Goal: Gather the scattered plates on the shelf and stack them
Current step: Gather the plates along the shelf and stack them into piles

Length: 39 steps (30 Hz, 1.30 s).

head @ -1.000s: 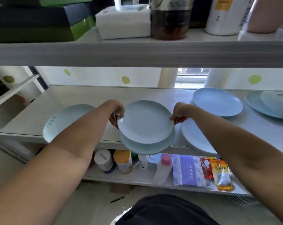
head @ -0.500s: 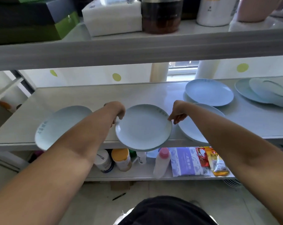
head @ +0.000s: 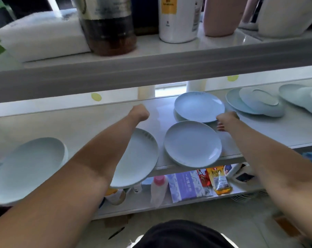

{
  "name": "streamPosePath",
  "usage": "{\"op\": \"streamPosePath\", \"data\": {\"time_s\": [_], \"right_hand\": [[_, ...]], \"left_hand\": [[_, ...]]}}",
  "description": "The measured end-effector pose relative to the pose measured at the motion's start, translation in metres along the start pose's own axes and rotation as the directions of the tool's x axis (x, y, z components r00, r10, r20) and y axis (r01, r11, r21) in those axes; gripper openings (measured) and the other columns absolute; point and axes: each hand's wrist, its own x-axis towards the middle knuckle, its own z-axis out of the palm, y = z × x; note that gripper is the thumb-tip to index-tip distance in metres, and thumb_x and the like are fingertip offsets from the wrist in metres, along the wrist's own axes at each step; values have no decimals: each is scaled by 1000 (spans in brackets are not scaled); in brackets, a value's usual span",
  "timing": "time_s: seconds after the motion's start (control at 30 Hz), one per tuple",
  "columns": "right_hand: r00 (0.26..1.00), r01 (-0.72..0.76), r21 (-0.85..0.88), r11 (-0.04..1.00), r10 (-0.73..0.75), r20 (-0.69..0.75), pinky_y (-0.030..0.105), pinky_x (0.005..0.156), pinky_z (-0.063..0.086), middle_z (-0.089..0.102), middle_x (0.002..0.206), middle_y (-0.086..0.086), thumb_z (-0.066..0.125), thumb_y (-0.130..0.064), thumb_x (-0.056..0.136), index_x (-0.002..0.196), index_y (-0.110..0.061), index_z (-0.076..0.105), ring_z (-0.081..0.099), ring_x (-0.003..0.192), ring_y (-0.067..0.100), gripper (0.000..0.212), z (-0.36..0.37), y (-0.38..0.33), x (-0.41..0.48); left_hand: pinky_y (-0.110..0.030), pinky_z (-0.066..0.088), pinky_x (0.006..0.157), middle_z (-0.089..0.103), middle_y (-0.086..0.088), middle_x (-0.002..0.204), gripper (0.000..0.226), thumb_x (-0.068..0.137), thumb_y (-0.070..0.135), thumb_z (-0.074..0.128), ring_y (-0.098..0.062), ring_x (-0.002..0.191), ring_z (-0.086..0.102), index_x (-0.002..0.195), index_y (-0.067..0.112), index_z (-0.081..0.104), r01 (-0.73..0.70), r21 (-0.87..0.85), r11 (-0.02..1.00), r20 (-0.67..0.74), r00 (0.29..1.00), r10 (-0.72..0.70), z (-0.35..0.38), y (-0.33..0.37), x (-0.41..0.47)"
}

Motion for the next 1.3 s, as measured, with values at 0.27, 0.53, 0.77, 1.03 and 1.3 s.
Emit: {"op": "streamPosePath", "data": {"time_s": [0.27,0.53,0.77,1.03,1.3], "right_hand": [[980,-178,223,958,152,128,35,56,54,65,106,20,46,3,91,128,2,52,67,81,29,38,-11,5,61],[965,-114,234,966,52,255,32,41,55,63,114,18,55,7,89,131,1,46,65,78,27,43,-11,-5,76],[973,-66,308,949,-6,229,37,66,59,61,121,19,54,19,82,124,5,51,64,106,33,44,-8,-22,69],[935,50,313,949,-155,321,29,61,58,62,77,20,52,20,83,120,13,49,55,53,22,37,35,-69,0],[880,114,253,961,-216,422,30,73,61,61,62,14,58,10,86,116,12,55,67,64,23,31,113,-79,-107]], "left_hand": [[-31,40,64,47,-17,81,15,94,2,38,-24,64,42,98,-7,49,114,-406,907,205,978,-31,45,84,29],[-41,55,87,51,-14,80,15,92,-10,44,-34,85,58,102,1,42,274,-738,617,259,959,-116,84,124,50],[-34,61,66,57,-19,112,16,85,-14,55,-32,85,68,84,2,49,259,-785,563,143,960,-242,82,120,51],[-28,58,46,62,-20,121,47,77,-23,51,-35,79,66,120,-6,57,160,-892,422,37,958,-285,21,48,27],[-27,56,41,61,-26,113,36,78,-20,52,-34,71,64,113,-11,55,121,-922,368,-15,938,-346,-33,-78,-27]]}}
